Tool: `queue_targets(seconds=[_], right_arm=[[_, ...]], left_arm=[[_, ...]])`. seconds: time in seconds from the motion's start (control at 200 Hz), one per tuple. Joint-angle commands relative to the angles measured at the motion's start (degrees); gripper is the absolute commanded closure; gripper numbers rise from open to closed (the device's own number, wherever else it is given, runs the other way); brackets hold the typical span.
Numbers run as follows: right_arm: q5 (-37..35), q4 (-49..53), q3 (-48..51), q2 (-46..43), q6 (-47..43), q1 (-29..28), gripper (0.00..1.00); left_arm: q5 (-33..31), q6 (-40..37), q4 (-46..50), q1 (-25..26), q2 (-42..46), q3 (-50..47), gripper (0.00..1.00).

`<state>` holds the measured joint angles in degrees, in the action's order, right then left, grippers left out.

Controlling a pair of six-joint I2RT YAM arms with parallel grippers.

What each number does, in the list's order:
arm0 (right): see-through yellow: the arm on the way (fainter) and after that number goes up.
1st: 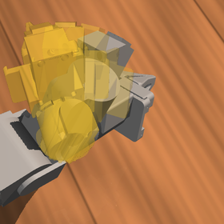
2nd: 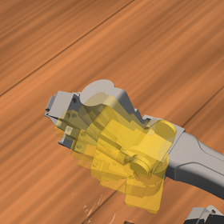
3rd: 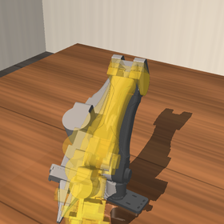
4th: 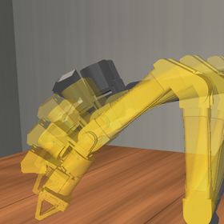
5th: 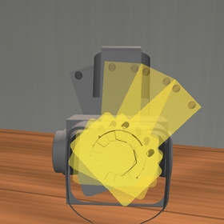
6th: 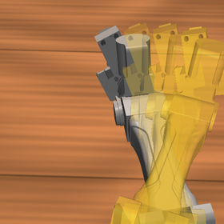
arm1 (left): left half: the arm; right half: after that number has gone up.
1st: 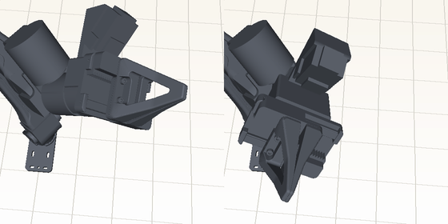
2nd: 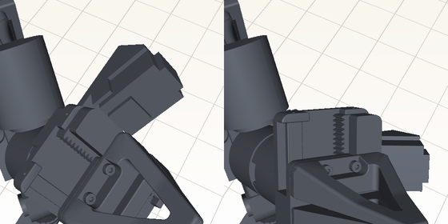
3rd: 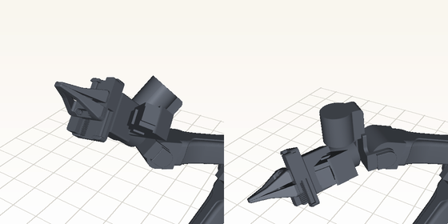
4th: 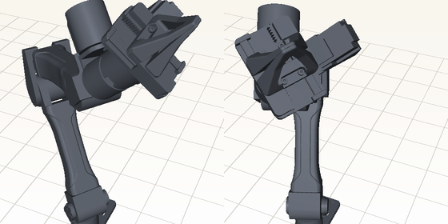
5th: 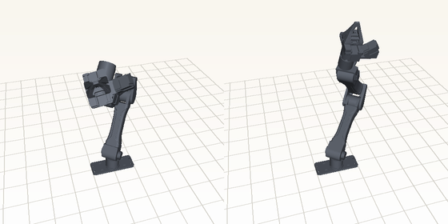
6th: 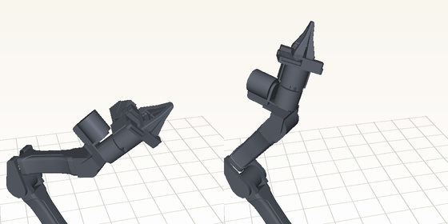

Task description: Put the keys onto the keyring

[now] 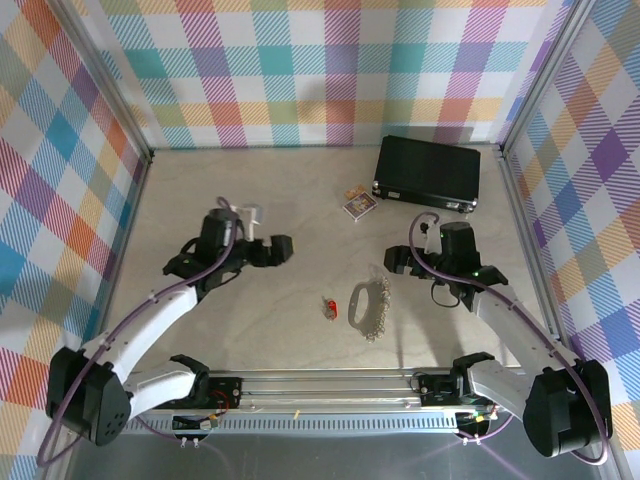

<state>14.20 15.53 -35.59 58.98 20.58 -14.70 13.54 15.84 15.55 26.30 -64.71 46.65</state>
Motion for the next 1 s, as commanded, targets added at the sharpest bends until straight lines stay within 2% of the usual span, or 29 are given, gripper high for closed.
queue_targets(seconds=[0.0, 0.08, 0.21, 0.395, 0.64, 0.995], right_arm=[[7.6, -0.2, 2.2, -1.4, 3.5, -0.1, 0.01], [9.2, -2.0, 5.1, -3.9, 5.7, -0.1, 0.01], [9.1, -3.3, 8.7, -7.6, 7.4, 1.1, 0.01], [14.9, -5.3, 10.4, -8.2, 7.6, 8.7, 0.01], [18.5, -7.1, 11.2, -9.0, 8.1, 14.0, 0.01], [18.1, -2.3, 11.1, -14.3, 7.2, 14.6, 0.01]], left_arm=[[5.2, 0.0, 5.0, 6.4, -3.9, 3.9, 0.0], [6.6, 0.2, 3.3, 10.7, -8.5, 6.1, 0.0], [8.4, 2.7, -3.0, 14.1, -16.3, 8.4, 0.07], [9.3, 4.9, -9.9, 17.9, -26.5, 12.6, 0.13], [12.1, 8.7, -17.4, 19.0, -38.4, 18.3, 0.24], [12.1, 8.9, -18.6, 20.5, -48.9, 24.7, 0.4]])
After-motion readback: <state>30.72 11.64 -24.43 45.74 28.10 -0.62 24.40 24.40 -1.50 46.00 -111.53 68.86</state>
